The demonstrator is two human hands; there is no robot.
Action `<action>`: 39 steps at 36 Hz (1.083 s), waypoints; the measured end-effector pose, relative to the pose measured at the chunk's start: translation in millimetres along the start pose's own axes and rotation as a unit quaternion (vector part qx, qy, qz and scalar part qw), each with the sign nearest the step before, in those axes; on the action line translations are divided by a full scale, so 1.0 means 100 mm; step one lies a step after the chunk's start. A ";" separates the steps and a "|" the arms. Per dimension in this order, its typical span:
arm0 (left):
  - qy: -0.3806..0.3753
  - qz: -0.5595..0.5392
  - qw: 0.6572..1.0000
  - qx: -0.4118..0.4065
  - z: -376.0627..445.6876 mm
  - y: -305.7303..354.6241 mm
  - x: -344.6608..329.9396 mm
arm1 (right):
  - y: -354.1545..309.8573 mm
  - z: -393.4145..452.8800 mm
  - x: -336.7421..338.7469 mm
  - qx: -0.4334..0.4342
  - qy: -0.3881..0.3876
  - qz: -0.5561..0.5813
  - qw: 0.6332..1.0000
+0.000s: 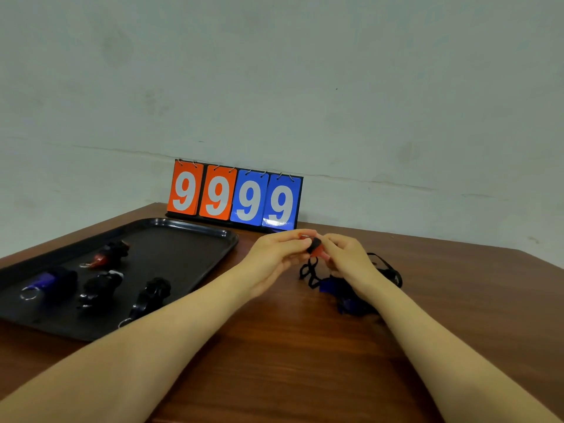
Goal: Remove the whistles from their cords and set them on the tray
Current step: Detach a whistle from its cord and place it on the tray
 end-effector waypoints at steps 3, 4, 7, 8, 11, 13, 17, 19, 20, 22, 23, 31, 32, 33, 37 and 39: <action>0.011 -0.034 0.999 -0.003 0.00 0.00 0.00 | 0.03 -0.01 0.00 -0.026 -0.019 0.025 0.999; 0.015 -0.048 0.999 -0.005 0.00 0.01 0.00 | 0.04 -0.01 -0.01 -0.034 -0.029 0.042 0.998; 0.039 -0.094 0.995 -0.007 0.01 0.03 0.03 | 0.05 -0.02 -0.02 -0.054 -0.052 0.088 0.993; 0.051 -0.104 0.993 -0.006 0.01 0.03 0.06 | 0.04 -0.03 -0.04 -0.053 -0.059 0.088 0.993; 0.076 -0.135 0.988 -0.005 0.02 0.00 0.11 | 0.01 -0.06 -0.10 -0.032 -0.074 0.047 0.996; 0.082 -0.152 0.985 -0.005 0.02 -0.02 0.13 | 0.00 -0.06 -0.14 0.001 -0.084 -0.014 0.996; 0.100 -0.152 0.983 -0.001 0.02 -0.06 0.15 | -0.05 -0.08 -0.24 0.062 -0.110 -0.119 0.985; 0.117 -0.141 0.983 -0.003 0.03 -0.07 0.17 | -0.07 -0.10 -0.29 0.085 -0.122 -0.162 0.976; 0.124 -0.133 0.983 -0.006 0.04 -0.07 0.19 | -0.07 -0.10 -0.31 0.097 -0.122 -0.179 0.971; 0.141 -0.108 0.984 -0.004 0.06 -0.09 0.23 | -0.07 -0.11 -0.35 0.115 -0.121 -0.199 0.966; 0.147 -0.095 0.985 -0.002 0.06 -0.09 0.25 | -0.08 -0.12 -0.36 0.123 -0.120 -0.204 0.964; 0.180 0.042 0.983 -0.014 0.07 -0.09 0.36 | -0.17 -0.17 -0.34 0.162 -0.071 -0.124 0.976; 0.181 0.065 0.981 -0.015 0.07 -0.09 0.37 | -0.18 -0.17 -0.32 0.161 -0.052 -0.094 0.981; 0.181 0.090 0.979 -0.017 0.07 -0.09 0.37 | -0.19 -0.16 -0.29 0.155 -0.034 -0.066 0.985; 0.164 0.193 0.967 -0.030 0.07 -0.06 0.33 | -0.19 -0.13 -0.16 0.112 0.029 0.014 0.993; 0.139 0.205 0.968 -0.034 0.07 -0.05 0.28 | -0.17 -0.11 -0.09 0.084 0.052 0.043 0.994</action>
Point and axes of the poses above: each hand's wrist, its own z-axis towards the middle knuckle, its own x-axis out of the back of the hand, y = z × x, the point moved 5 cm from there along z, towards the middle knuckle, and after that the axes turned 13 degrees about z, right-handed, at the moved point
